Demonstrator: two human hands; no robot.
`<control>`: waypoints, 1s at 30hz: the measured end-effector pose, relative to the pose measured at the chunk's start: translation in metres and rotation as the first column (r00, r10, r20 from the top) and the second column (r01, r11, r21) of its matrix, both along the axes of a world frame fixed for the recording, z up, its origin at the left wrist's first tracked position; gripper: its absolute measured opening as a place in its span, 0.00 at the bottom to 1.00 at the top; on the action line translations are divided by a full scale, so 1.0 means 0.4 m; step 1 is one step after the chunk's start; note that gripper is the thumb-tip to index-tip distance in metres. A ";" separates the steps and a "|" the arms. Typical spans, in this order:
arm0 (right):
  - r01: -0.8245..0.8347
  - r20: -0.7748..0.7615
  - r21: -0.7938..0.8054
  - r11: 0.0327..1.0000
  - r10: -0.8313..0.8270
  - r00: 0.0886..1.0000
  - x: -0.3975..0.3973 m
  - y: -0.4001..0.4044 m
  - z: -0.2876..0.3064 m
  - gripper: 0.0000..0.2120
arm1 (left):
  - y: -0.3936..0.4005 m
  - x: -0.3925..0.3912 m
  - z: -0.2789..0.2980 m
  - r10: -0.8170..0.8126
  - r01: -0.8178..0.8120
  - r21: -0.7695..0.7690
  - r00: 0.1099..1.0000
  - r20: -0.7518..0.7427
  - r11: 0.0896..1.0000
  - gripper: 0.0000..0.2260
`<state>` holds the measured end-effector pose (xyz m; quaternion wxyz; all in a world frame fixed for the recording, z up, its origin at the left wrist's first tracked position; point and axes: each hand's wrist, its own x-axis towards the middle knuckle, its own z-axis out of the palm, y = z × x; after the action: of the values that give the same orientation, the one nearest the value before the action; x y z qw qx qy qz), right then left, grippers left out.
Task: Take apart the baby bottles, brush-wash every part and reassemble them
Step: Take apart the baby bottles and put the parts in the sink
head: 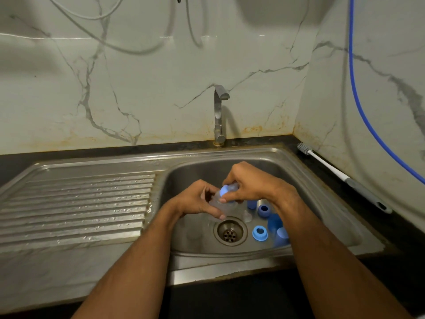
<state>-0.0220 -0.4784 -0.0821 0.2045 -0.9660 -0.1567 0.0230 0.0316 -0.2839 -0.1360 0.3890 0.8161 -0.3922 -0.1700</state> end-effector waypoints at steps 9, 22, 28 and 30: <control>0.462 0.134 0.307 0.832 -0.518 0.845 0.036 0.050 -0.044 0.26 | -0.077 0.003 -0.017 0.524 -0.525 -0.128 0.736 0.428 0.841 0.19; -0.044 0.104 0.208 0.977 0.022 0.994 0.023 -0.009 -0.001 0.24 | 0.001 0.018 -0.019 0.160 -0.190 -0.181 0.973 -0.167 0.965 0.19; 0.191 0.228 0.212 0.959 -0.238 0.944 0.017 0.034 0.008 0.35 | -0.015 0.024 -0.022 0.236 -0.253 -0.197 0.966 -0.107 0.947 0.21; 0.306 0.292 0.148 0.940 -0.338 0.895 0.017 0.043 0.003 0.22 | -0.020 0.029 -0.027 0.245 -0.254 -0.180 0.967 -0.072 0.950 0.23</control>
<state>-0.0150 -0.4612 -0.0810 0.2253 -0.9585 -0.0259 -0.1725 0.0432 -0.2917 -0.1467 0.4920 0.8144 -0.2904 -0.1018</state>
